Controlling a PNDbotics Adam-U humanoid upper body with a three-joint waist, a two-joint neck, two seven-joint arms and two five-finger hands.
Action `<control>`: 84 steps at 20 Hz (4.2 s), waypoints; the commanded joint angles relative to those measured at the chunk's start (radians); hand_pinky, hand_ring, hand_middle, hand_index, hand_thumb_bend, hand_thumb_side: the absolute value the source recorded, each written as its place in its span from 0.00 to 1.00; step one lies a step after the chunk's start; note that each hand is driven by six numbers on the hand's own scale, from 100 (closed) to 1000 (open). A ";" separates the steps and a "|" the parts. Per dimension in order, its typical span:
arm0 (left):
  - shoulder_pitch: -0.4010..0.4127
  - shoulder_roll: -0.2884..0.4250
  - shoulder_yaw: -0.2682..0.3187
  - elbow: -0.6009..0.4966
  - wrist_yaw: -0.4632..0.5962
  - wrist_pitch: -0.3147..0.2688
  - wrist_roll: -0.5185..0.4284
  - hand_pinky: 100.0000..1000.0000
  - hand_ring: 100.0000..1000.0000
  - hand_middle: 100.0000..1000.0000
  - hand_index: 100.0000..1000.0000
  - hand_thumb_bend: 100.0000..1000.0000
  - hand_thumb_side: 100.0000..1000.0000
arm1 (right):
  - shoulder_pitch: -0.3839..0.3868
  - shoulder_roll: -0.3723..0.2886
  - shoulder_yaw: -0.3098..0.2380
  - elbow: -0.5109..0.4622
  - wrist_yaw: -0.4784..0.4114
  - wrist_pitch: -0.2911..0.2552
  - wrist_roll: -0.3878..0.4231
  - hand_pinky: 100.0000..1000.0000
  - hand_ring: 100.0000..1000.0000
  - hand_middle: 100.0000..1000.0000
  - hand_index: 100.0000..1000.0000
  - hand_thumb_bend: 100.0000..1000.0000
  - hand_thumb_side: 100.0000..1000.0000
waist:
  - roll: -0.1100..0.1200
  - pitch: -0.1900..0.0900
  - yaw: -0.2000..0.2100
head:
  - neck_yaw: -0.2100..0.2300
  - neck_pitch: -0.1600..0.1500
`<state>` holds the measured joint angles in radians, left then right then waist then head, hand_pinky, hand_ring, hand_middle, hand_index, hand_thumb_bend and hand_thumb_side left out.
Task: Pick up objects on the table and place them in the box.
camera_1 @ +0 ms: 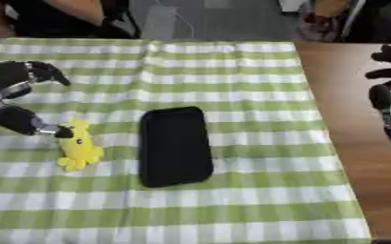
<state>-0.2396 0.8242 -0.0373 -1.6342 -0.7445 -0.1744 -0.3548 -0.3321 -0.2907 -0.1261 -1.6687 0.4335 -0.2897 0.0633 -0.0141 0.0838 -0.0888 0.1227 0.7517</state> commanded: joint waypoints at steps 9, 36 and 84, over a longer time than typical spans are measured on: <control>-0.040 -0.021 -0.016 0.052 -0.016 0.038 -0.044 0.68 0.71 0.77 0.83 0.99 0.69 | -0.010 -0.022 -0.002 -0.008 -0.004 -0.002 0.005 0.44 0.64 0.76 0.92 0.64 0.98 | -0.002 -0.012 0.001 | 0.006 -0.011; -0.038 -0.126 -0.085 0.214 -0.098 0.019 -0.108 0.66 0.58 0.66 0.77 0.98 0.63 | -0.016 -0.021 -0.001 -0.009 -0.007 -0.003 0.007 0.44 0.64 0.76 0.92 0.64 0.98 | -0.007 -0.007 -0.002 | 0.014 -0.009; -0.217 -0.155 -0.106 0.011 -0.288 0.075 0.606 0.00 0.00 0.00 0.00 0.00 0.98 | -0.011 -0.018 -0.001 -0.010 -0.006 -0.002 0.001 0.44 0.64 0.76 0.92 0.62 1.00 | -0.006 -0.014 -0.002 | 0.011 -0.007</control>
<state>-0.4342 0.6556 -0.1408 -1.5858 -1.0343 -0.0937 0.2662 -0.3327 -0.2905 -0.1255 -1.6636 0.4283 -0.2908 0.0662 -0.0219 0.0855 -0.0908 0.1312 0.7525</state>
